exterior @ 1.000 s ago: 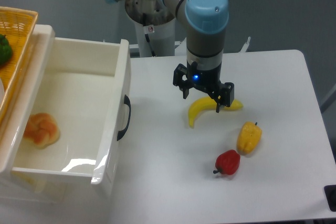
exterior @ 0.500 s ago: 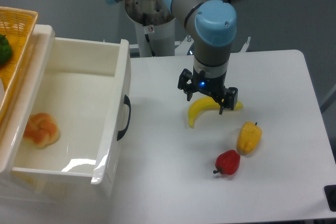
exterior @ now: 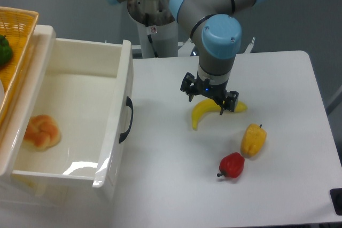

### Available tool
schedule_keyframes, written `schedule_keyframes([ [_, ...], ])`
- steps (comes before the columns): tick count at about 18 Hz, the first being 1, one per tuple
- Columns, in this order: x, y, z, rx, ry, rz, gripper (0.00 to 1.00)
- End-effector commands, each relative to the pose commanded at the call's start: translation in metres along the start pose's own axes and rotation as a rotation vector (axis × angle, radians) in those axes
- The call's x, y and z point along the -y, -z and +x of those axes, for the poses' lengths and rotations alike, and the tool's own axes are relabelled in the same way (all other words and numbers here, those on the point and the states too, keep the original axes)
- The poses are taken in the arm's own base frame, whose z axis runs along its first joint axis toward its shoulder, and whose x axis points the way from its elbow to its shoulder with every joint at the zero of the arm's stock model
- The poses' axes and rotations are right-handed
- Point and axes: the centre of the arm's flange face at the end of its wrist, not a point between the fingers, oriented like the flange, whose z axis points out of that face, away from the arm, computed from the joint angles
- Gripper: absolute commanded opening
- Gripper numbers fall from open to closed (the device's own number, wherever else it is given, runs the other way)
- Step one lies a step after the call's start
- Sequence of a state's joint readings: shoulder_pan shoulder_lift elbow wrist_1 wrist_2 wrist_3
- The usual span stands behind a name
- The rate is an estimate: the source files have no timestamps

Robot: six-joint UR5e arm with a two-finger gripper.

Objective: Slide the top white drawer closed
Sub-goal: 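Move the gripper from above the banana toward the open white drawer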

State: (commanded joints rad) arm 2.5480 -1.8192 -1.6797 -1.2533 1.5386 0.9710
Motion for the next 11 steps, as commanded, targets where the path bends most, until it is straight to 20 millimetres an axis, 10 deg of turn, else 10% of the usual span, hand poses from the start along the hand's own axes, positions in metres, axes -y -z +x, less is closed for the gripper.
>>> schedule_keyframes([
  [11,0.032,-0.027,0.011,-0.12,0.265,0.057,1.0],
])
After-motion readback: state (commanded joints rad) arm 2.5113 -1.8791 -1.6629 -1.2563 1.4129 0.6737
